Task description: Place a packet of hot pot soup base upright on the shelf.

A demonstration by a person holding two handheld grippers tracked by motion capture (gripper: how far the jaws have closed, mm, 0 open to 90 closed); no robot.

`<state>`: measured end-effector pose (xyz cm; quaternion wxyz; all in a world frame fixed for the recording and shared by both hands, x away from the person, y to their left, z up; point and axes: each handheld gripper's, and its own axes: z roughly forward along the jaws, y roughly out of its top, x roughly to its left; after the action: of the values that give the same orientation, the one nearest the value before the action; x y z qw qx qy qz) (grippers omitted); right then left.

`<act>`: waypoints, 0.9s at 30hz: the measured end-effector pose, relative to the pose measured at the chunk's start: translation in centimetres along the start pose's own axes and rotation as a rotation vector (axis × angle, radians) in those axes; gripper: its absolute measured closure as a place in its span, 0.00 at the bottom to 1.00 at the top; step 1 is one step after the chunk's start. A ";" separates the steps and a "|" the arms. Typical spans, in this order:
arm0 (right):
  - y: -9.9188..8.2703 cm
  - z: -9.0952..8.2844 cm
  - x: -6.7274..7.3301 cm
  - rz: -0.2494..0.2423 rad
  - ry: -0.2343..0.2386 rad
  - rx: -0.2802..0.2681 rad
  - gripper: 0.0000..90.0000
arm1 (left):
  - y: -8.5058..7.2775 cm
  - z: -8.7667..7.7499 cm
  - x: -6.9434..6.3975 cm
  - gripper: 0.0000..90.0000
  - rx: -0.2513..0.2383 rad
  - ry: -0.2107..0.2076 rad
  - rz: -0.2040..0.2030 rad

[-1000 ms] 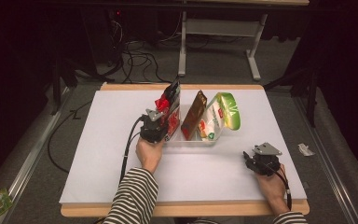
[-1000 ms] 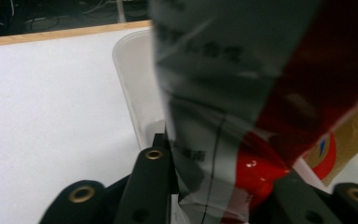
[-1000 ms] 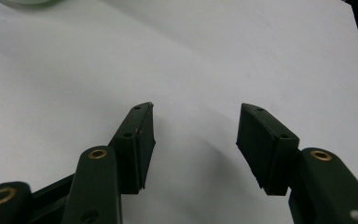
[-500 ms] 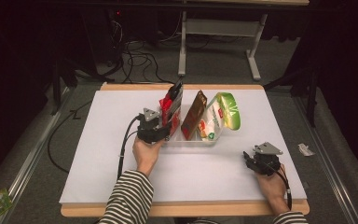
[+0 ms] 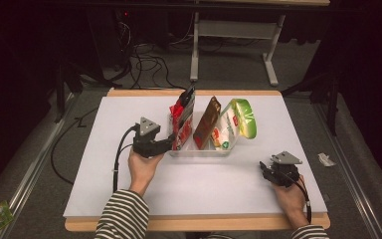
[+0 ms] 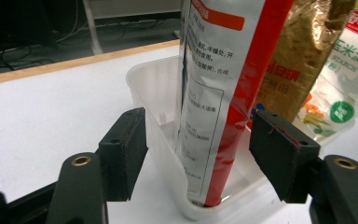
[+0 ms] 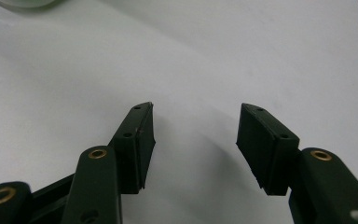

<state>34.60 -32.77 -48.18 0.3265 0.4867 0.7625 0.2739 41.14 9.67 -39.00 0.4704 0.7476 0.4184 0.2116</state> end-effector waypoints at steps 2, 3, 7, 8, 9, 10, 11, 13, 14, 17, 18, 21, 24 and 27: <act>0.0 0.0 0.0 0.001 0.000 0.001 0.52 | -0.1 -0.6 0.2 0.41 -0.001 -0.008 0.004; 0.0 0.0 0.0 0.005 0.002 0.002 0.52 | -0.2 -0.8 0.3 0.41 -0.004 -0.011 0.005; 0.0 0.0 -0.2 0.026 0.016 0.007 0.51 | -0.6 -1.9 0.8 0.40 -0.016 -0.010 0.016; 0.0 0.0 -0.2 0.026 0.016 0.006 0.51 | -0.8 -2.2 1.1 0.40 -0.014 -0.014 0.009; 0.0 0.1 -0.2 0.018 0.014 0.004 0.51 | -1.0 -2.3 1.2 0.40 -0.014 -0.017 0.004; 0.0 0.1 -0.2 0.017 0.010 -0.001 0.51 | -1.2 -2.5 1.4 0.39 -0.012 -0.018 0.002; 0.0 0.1 -0.2 0.015 0.012 -0.002 0.51 | -1.4 -2.6 1.5 0.39 -0.013 -0.021 -0.003; 0.0 0.1 -0.2 0.018 0.012 -0.002 0.51 | -1.8 -2.9 1.7 0.39 -0.012 -0.017 -0.007; 0.0 0.1 -0.2 0.016 0.010 0.000 0.51 | -2.0 -3.1 1.8 0.39 -0.015 -0.015 -0.010; 0.0 0.1 -0.2 0.017 0.012 0.003 0.51 | -2.6 -3.5 2.1 0.39 -0.018 -0.015 -0.010; 0.0 0.0 -0.2 0.020 0.014 0.006 0.51 | -2.8 -3.8 2.2 0.39 -0.017 -0.013 -0.010; 0.0 0.0 -0.2 0.020 0.014 0.006 0.51 | -3.3 -4.2 2.4 0.38 -0.018 -0.009 -0.013; 0.0 0.1 -0.2 0.020 0.015 0.006 0.51 | -4.0 -4.5 2.7 0.38 -0.015 -0.009 -0.022; 0.0 0.1 -0.2 0.020 0.014 0.006 0.51 | -4.8 -4.7 2.9 0.37 -0.008 -0.002 -0.026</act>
<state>34.73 -32.97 -48.13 0.3168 0.4933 0.7608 0.2781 37.38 15.56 -41.20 0.4766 0.7404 0.4268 0.2063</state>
